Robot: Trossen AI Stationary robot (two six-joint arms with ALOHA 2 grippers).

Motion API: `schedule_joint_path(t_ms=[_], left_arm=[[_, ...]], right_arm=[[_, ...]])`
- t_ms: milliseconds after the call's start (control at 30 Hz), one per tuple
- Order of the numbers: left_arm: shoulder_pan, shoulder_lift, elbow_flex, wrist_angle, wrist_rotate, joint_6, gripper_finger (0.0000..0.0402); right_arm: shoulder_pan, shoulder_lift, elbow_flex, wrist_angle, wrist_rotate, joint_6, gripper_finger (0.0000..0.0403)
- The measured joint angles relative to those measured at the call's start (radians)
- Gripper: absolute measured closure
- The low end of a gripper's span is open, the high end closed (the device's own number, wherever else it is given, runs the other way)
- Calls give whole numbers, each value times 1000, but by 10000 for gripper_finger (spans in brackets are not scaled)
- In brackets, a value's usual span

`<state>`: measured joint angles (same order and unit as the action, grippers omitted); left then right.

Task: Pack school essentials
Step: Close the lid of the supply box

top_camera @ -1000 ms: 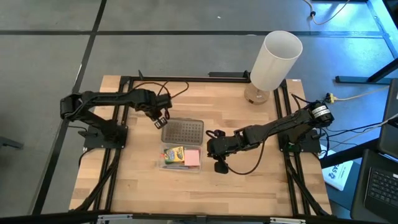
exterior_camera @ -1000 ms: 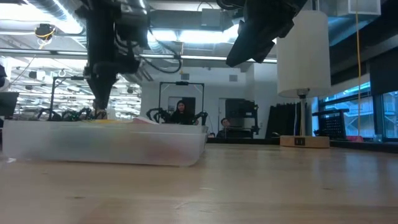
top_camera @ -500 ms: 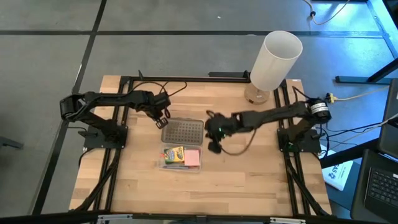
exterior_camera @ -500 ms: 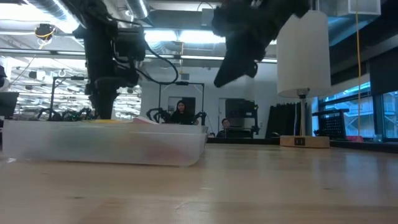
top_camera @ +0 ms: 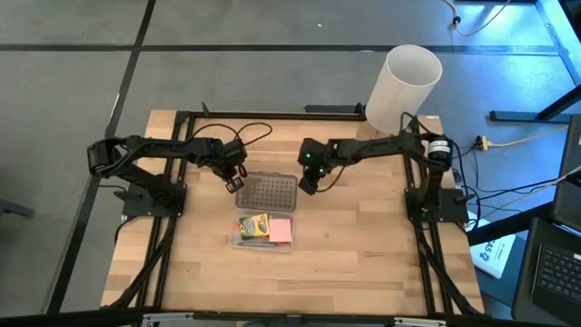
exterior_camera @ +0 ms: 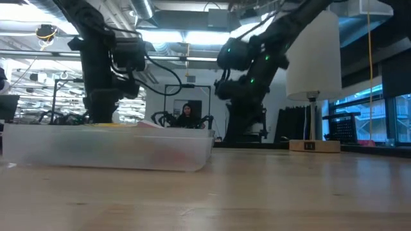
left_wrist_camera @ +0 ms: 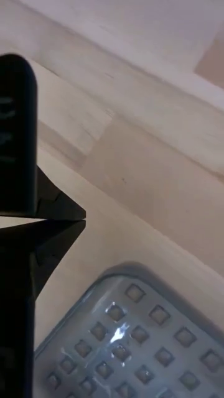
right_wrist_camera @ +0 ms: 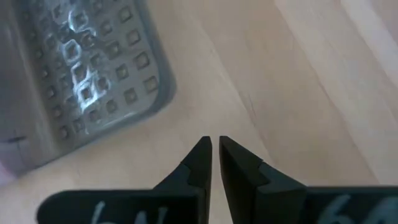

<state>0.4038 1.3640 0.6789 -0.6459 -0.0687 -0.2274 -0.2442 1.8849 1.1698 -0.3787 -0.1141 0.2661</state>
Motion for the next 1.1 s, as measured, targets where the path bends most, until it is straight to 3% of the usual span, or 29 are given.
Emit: schedule_joint_path(t_ms=[300,600,833,1100], left_arm=[[0,5,-18,44,12,28,401],[-5,5,-18,50,28,30,401],[-16,4,-18,49,40,52,401],[-21,4,-18,59,151,119,401]], right_arm=[[-42,96,0,129,-63,-41,368],[-48,107,5,198,-228,-111,368],[-47,102,10,204,-276,-125,368],[-47,102,10,204,-334,-143,368]])
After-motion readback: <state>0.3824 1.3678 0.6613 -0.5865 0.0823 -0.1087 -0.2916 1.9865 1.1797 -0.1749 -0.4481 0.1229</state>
